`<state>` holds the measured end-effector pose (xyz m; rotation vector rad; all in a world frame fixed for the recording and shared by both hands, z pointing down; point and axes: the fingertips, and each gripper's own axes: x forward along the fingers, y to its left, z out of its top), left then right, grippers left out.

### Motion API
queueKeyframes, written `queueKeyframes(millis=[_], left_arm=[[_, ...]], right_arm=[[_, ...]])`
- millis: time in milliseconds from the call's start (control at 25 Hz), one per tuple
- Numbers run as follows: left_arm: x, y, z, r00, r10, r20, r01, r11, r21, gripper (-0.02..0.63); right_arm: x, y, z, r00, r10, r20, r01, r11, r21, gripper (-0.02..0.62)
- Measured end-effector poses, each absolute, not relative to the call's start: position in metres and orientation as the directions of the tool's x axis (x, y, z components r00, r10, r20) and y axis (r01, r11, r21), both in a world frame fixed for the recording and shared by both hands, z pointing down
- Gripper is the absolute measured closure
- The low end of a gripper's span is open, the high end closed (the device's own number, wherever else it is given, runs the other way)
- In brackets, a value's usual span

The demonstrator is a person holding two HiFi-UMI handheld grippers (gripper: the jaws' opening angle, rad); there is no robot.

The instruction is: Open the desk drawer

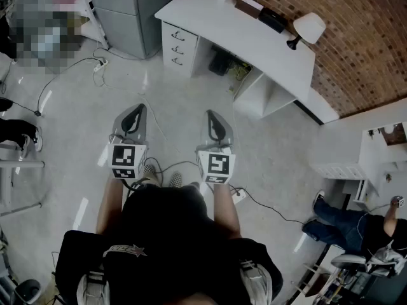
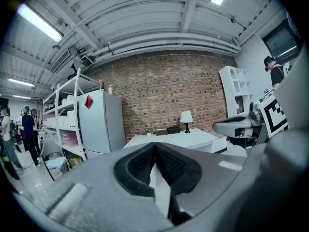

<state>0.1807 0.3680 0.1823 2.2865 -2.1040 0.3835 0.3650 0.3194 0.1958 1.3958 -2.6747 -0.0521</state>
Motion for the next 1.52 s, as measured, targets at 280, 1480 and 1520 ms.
queueKeyframes(millis=[280, 1480, 1520], left_arm=[[0.183, 0.362, 0.183, 0.068, -0.979, 0.194, -0.984, -0.098, -0.149, 0.595], [-0.074, 0.187, 0.195, 0.268, -0.939, 0.215, -0.952, -0.292, -0.091, 0.595], [-0.08, 0.184, 0.196, 0.277, -0.937, 0.215, -0.949, -0.301, -0.089, 0.595]], right_arm=[[0.364, 0.311, 0.195, -0.579, -0.81, 0.09, -0.807, 0.586, 0.078, 0.589], [0.115, 0.173, 0.199, -0.405, -0.902, 0.151, -0.899, 0.423, 0.112, 0.589], [0.109, 0.172, 0.2, -0.396, -0.906, 0.15, -0.903, 0.414, 0.113, 0.589]])
